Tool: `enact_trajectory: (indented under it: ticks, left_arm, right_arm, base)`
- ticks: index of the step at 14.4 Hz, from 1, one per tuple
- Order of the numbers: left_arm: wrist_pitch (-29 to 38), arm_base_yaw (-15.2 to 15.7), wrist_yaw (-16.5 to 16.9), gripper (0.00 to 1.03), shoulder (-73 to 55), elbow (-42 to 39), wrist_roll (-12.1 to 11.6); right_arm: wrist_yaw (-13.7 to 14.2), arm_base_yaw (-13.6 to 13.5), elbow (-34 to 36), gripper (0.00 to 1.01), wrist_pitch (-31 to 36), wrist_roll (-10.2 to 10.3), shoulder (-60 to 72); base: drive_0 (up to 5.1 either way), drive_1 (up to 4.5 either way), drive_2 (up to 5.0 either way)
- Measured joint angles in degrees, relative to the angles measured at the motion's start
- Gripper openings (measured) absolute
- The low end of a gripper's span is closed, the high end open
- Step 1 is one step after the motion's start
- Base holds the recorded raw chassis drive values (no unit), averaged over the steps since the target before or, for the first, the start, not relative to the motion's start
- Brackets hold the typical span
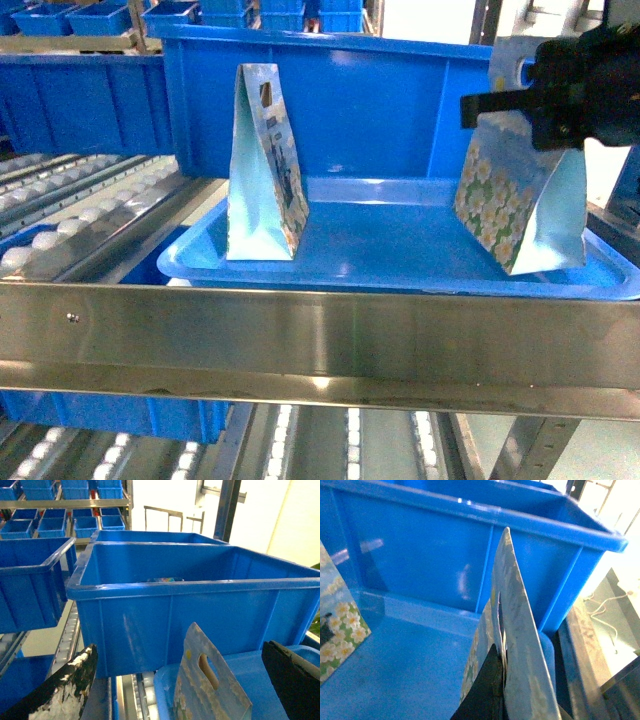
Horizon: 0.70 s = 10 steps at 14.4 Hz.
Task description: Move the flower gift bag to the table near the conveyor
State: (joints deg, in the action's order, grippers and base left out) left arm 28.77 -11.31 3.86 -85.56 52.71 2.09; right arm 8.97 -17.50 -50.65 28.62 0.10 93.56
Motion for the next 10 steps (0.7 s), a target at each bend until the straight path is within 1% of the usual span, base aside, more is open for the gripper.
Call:
enact_trajectory:
  ticks: [1, 2, 4, 6, 7, 10]
  left_arm:
    - [0.04, 0.0, 0.0, 0.98, 0.0, 0.0, 0.02]
    - [0.0, 0.0, 0.0, 0.98, 0.0, 0.0, 0.02]
    - [0.0, 0.0, 0.0, 0.98, 0.0, 0.0, 0.0]
    - [0.02, 0.0, -0.02, 0.98, 0.0, 0.0, 0.02]
    - [0.02, 0.0, -0.02, 0.98, 0.0, -0.02, 0.0]
    - [0.0, 0.0, -0.02, 0.98, 0.0, -0.02, 0.0]
  right_arm:
    - [-0.15, 0.72, 1.36, 0.02, 0.37, -0.7, -3.43]
    - [-0.28, 0.76, 3.32, 0.02, 1.55, -1.46, -7.39]
    - [-0.72, 1.84, 8.35, 0.02, 1.81, -2.29, -16.7]
    - [-2.16, 4.22, 13.92, 0.02, -0.22, -2.29, -25.64]
    - [-2.91, 4.92, 16.31, 0.02, -1.51, -2.51, -30.73]
    - [-4.2, 5.64, 22.67, 0.02, -4.94, -2.84, -44.09]
  base:
    - [0.0, 0.0, 0.0]
    - [0.0, 0.0, 0.0]
    - [0.0, 0.0, 0.0]
    - [0.0, 0.0, 0.0]
    - [0.0, 0.0, 0.0]
    - [0.0, 0.0, 0.0]
